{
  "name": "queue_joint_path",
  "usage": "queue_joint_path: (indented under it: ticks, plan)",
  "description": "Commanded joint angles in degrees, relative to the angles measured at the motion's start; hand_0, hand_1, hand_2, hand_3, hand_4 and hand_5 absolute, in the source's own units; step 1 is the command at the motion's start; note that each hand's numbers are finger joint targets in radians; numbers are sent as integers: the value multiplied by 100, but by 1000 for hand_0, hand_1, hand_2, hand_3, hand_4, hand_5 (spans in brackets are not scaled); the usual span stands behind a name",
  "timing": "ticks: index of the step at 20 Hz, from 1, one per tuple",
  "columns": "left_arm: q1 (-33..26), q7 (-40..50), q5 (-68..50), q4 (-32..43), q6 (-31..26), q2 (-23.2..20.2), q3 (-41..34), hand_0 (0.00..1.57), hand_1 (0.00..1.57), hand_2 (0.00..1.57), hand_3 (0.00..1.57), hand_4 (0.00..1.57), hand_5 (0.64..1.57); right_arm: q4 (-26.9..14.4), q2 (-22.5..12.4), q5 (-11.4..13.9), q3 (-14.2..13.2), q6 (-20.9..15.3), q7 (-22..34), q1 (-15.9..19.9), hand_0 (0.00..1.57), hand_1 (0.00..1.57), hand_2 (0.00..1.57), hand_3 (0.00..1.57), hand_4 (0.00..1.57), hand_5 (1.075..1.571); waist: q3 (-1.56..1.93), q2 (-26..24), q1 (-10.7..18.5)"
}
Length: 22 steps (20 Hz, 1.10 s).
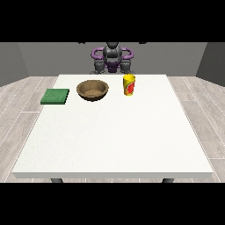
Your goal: Pick the cup and pour the ball into the bowl, then pick the bowl and place it on the pad
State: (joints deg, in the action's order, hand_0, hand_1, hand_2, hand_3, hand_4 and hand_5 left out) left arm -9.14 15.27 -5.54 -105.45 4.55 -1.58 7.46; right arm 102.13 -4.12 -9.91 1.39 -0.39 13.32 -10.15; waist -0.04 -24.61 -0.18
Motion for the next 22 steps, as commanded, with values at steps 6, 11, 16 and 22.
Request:
queue_joint_path:
  ticks: [6,11,16,22]
  plan:
    - [-782,-599,506,-806,571,154,1077,0,0,0,0,0,1546,1300,-56,-220,-50,45,296,-297,0,0,0,0,482,1570,3,782,-40]
    - [317,-1128,718,-119,1048,157,851,0,0,0,0,0,1533,574,31,-298,-275,571,-1195,-319,0,0,0,0,401,1571,7,1809,-337]
    - [225,-2707,850,660,961,158,1113,0,0,0,0,0,1504,-254,-249,-506,-877,944,-1953,237,0,0,0,0,346,1571,6,2518,-84]
    - [880,-3601,769,1819,1464,158,926,0,0,0,0,0,1500,-622,-501,-662,-1061,1443,-2260,414,0,0,0,0,296,1571,3,2786,-432]
